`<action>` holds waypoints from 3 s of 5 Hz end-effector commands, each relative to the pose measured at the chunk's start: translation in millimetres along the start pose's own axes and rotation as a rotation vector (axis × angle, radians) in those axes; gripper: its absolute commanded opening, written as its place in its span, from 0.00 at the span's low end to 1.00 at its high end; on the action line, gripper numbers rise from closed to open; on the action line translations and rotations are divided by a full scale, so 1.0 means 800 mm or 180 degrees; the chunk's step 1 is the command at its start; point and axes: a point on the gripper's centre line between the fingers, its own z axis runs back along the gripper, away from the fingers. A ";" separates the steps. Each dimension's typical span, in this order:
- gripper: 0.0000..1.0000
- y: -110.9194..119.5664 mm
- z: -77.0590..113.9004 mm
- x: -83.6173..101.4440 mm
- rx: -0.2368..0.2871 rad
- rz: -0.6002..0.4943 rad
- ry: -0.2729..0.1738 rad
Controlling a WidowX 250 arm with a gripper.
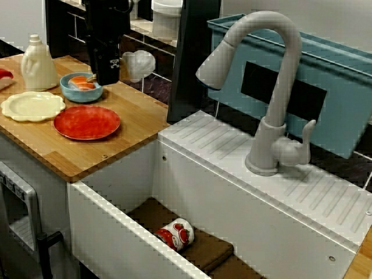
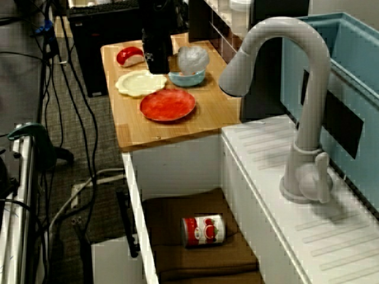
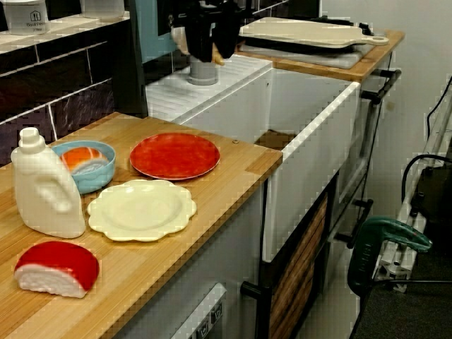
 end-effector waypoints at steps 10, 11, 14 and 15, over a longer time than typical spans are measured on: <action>1.00 0.088 0.009 -0.015 0.0667 0.1233 0.0039; 1.00 0.103 0.003 -0.029 0.0577 0.1971 0.0113; 1.00 0.125 -0.015 -0.041 0.0581 0.2925 0.0225; 1.00 0.138 -0.016 -0.045 0.0627 0.3568 0.0381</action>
